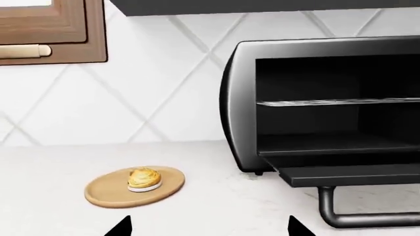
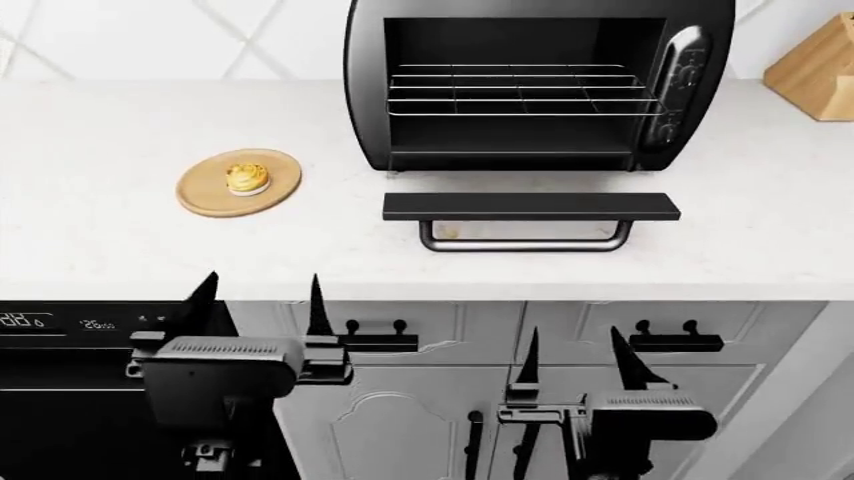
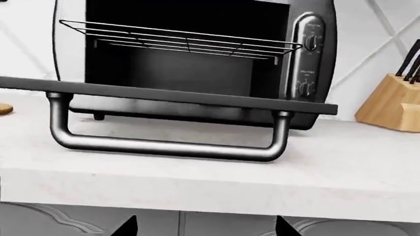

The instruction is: Place the scone on the rack of the toaster oven.

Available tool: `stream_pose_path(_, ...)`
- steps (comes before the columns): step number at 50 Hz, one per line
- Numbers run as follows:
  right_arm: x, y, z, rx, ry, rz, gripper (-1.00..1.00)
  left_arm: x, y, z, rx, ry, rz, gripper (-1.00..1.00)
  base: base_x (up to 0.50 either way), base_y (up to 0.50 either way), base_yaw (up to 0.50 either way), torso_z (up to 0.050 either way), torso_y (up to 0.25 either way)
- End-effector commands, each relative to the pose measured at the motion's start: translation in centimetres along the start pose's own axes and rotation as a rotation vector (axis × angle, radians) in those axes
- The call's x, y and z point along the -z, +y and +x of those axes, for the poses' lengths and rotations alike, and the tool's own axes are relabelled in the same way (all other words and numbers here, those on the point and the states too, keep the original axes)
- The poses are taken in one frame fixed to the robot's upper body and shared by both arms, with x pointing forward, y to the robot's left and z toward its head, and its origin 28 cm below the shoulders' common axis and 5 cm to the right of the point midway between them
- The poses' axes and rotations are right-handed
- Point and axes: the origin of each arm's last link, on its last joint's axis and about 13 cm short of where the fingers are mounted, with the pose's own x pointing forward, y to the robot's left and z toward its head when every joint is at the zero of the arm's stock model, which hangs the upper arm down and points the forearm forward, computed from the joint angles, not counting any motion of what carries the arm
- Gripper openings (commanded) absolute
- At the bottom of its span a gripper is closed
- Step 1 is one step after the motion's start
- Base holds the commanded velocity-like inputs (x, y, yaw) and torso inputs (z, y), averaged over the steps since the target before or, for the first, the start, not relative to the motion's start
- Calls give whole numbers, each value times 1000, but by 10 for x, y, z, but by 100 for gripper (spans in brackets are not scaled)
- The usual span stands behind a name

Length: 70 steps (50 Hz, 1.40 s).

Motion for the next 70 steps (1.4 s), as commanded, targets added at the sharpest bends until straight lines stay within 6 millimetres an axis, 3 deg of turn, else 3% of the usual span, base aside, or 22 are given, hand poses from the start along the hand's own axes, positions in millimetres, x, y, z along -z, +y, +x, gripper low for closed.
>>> stream_pose_path(1,-118,-5,78,5,-213,-37,100,-42,3,-7,2,-57,-14,100,0,0,0,0,0)
stream_pose_path(2,-109,-3,84,11,-65,-38,100,-43,4,-6,1,-57,-14,100,0,0,0,0,0)
stream_pose_path(3,-108,-5,84,20,-26,-19,100,-46,6,-5,2,-55,-13,100,0,0,0,0,0)
stream_pose_path(10,-124,-19,73,15,-47,17,100,-62,14,7,63,31,-49,100,0,0,0,0,0)
stream_pose_path(15,-143,-26,79,-9,-41,1,100,-70,21,18,73,58,-34,100,0,0,0,0,0)
stream_pose_path(17,-158,-35,75,-25,-43,-2,100,-75,27,28,57,63,-17,100,0,0,0,0,0)
stream_pose_path(22,-172,-41,78,-45,-28,-22,100,-88,33,47,56,66,-12,100,0,0,0,0,0)
stream_pose_path(27,-185,-46,80,-89,6,72,100,-102,36,71,64,108,-5,100,0,0,0,0,0)
stream_pose_path(29,-190,-49,82,-131,61,107,100,-108,37,77,97,124,-2,100,0,0,0,0,0)
stream_pose_path(31,-197,-52,84,-164,110,-22,100,-114,39,85,112,148,-22,100,0,0,0,0,0)
stream_pose_path(36,-212,-62,85,-214,204,94,100,-123,46,103,118,201,-21,100,0,0,0,0,0)
stream_pose_path(39,-210,-69,88,-232,277,113,100,-127,50,111,124,222,-19,100,0,0,0,0,0)
stream_pose_path(42,-222,-79,86,-150,297,67,100,-130,55,119,102,226,12,100,0,0,0,0,0)
stream_pose_path(44,-232,-77,82,-214,284,71,100,-131,56,120,108,231,7,100,0,0,0,0,0)
stream_pose_path(54,-259,-86,90,-210,251,-5,100,-140,62,122,118,234,10,100,0,0,0,0,0)
stream_pose_path(61,-273,-87,105,-195,216,-45,100,-137,65,118,142,257,14,100,0,0,0,0,0)
stream_pose_path(70,-269,-90,108,-174,208,-120,100,-137,68,118,141,263,27,100,4,0,0,0,0)
